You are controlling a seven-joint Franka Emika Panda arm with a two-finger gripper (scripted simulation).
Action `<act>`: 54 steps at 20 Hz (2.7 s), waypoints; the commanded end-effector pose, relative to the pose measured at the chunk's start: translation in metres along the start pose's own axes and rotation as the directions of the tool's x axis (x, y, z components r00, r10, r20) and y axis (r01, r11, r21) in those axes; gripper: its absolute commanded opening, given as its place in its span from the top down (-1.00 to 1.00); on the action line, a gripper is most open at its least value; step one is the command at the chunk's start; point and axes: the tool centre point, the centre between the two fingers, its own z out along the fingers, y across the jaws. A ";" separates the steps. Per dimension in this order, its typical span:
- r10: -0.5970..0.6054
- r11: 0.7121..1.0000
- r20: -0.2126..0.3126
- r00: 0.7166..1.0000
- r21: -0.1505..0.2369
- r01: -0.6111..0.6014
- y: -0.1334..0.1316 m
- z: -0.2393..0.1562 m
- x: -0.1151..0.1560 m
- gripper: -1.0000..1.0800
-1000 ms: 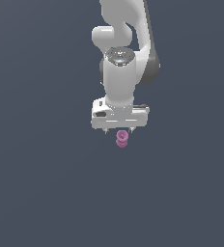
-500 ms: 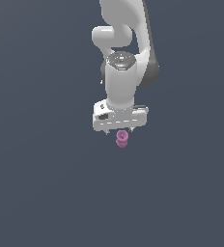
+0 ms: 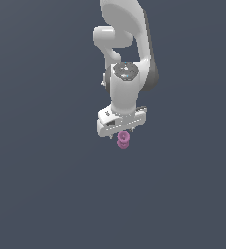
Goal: Pick up the object and move it to a goal position.
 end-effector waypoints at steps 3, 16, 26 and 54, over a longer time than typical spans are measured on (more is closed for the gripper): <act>-0.142 0.990 0.011 0.990 0.000 0.142 -0.009 0.017 -0.009 -0.92; -0.398 0.917 0.027 0.917 0.011 0.398 -0.027 0.048 -0.027 -0.92; -0.421 0.907 0.028 0.907 0.013 0.421 -0.029 0.054 -0.029 -0.92; -0.425 0.905 0.027 0.905 0.011 0.425 -0.029 0.099 -0.030 1.00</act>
